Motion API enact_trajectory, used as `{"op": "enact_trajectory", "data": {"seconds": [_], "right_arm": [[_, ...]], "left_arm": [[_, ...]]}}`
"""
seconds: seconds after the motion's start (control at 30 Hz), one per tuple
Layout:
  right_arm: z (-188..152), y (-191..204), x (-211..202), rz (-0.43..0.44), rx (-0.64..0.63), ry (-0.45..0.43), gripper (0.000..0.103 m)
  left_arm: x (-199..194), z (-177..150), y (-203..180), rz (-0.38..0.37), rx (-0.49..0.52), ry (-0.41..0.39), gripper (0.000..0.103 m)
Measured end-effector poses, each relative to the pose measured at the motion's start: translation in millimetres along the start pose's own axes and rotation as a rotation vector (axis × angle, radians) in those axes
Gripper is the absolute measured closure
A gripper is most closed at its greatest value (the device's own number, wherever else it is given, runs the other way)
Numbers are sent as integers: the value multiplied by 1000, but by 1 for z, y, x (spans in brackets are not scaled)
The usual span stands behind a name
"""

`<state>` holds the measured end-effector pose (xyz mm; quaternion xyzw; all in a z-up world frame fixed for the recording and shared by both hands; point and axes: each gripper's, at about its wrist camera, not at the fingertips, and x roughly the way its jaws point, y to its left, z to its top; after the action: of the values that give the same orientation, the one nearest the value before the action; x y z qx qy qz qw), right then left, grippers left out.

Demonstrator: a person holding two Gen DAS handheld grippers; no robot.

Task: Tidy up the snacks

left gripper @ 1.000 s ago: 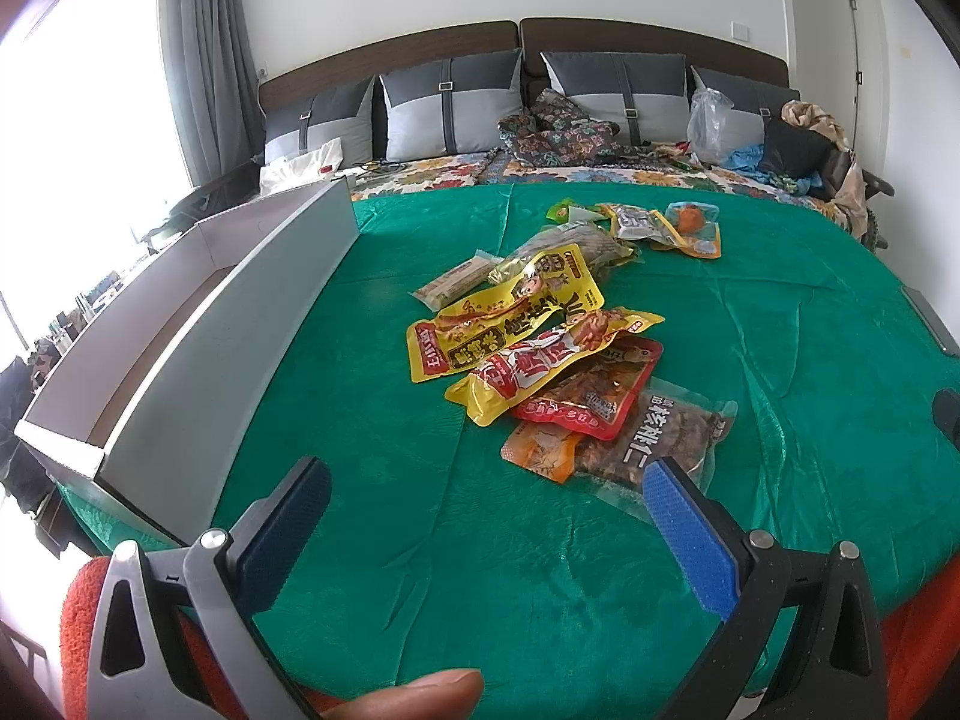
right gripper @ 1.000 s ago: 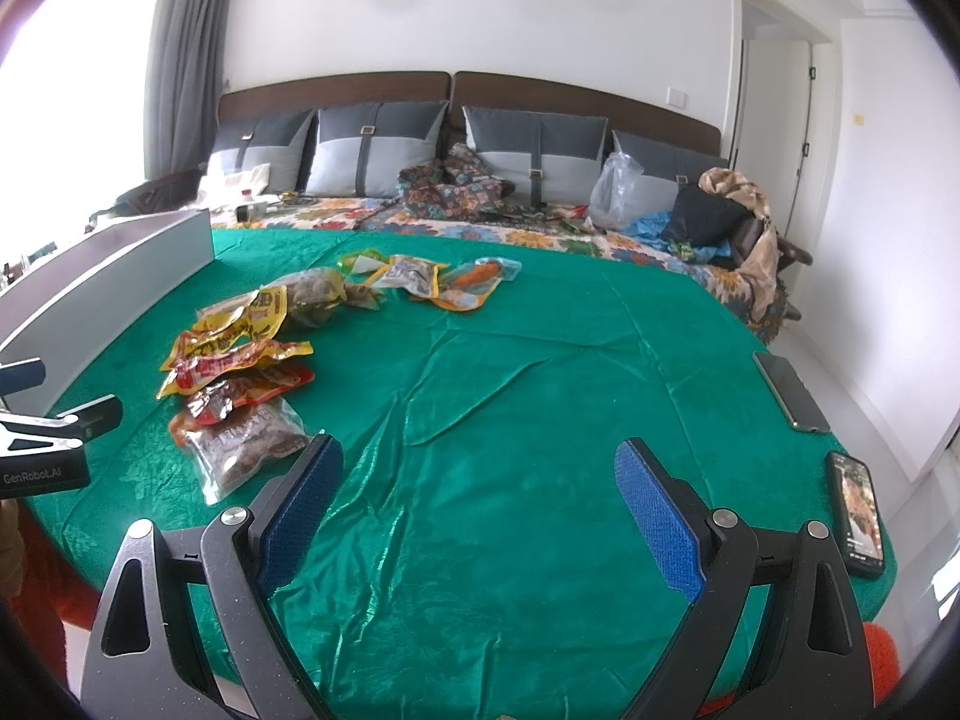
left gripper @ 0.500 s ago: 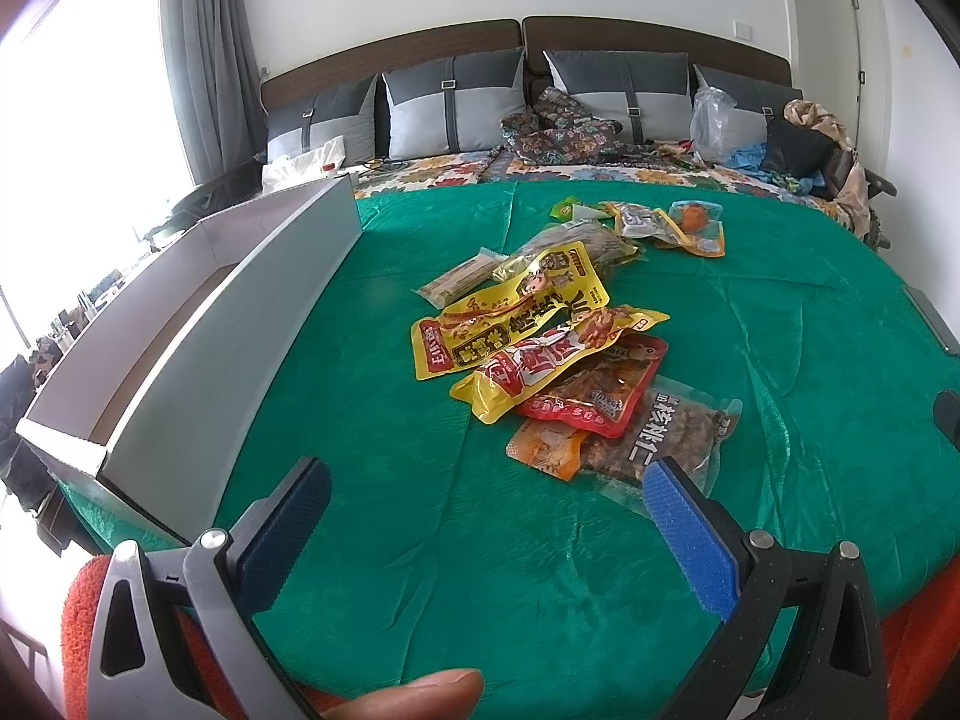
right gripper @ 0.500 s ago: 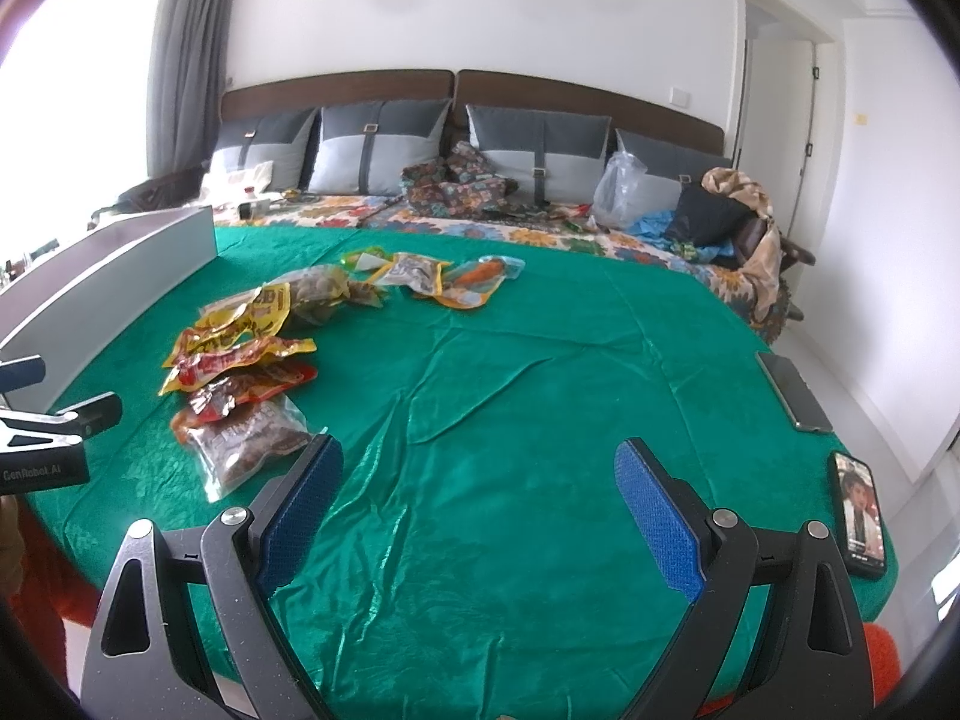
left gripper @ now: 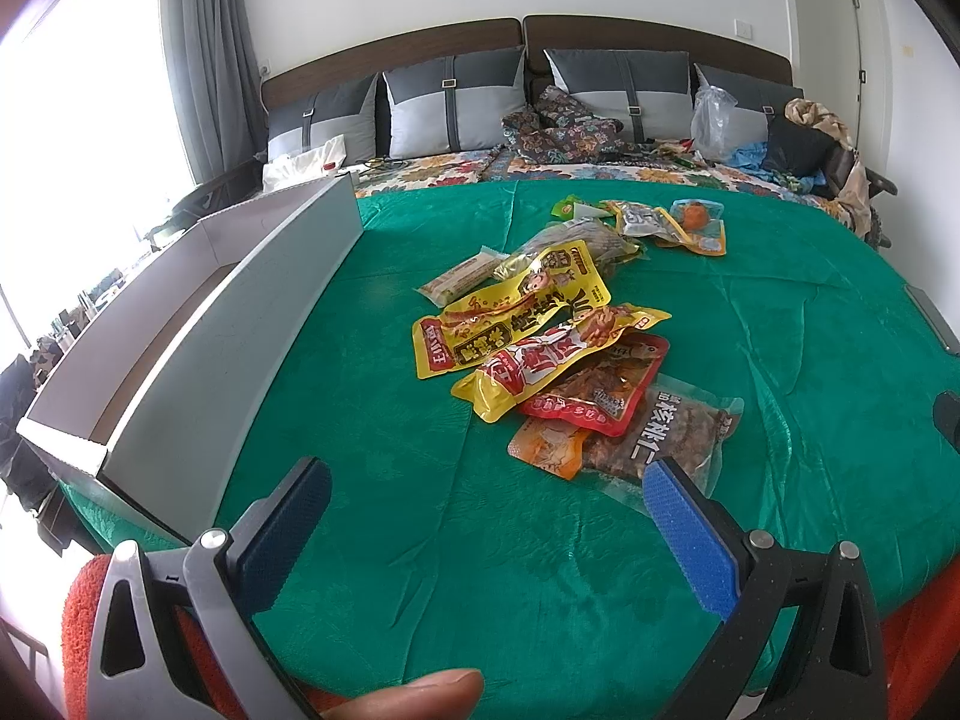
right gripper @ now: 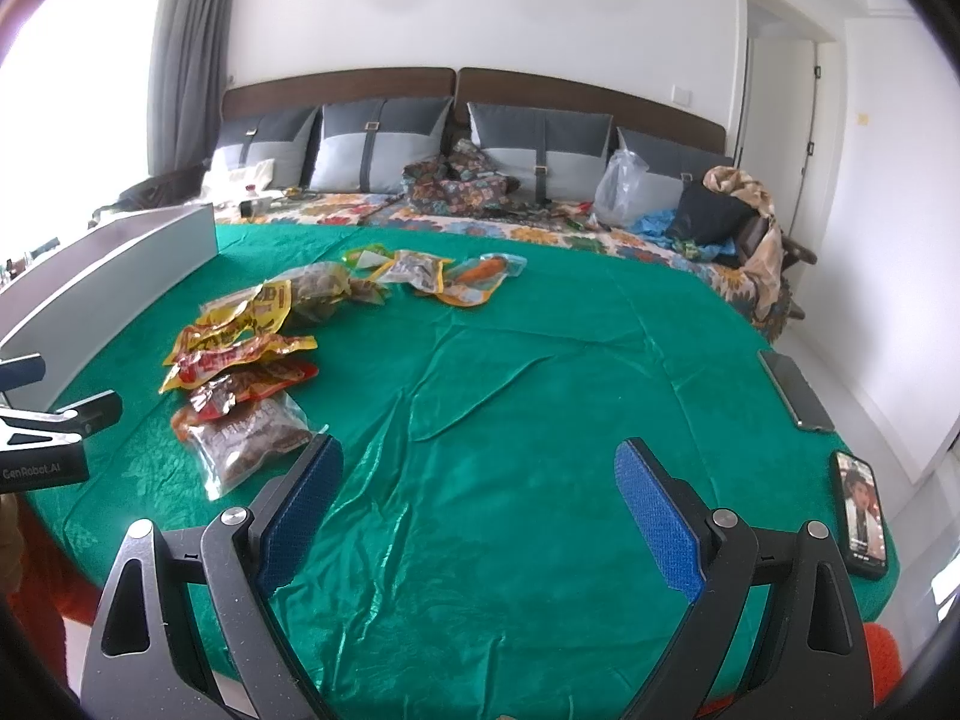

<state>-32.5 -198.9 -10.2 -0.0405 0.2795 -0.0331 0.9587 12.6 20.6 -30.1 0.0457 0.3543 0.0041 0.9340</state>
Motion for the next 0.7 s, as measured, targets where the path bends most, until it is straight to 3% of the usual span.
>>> {"op": "enact_trajectory", "data": {"seconds": [0.7], "right_arm": [[-3,1,2,3,1,4,9]], "left_arm": [[1,-4,9,6,-7,3,0]]}}
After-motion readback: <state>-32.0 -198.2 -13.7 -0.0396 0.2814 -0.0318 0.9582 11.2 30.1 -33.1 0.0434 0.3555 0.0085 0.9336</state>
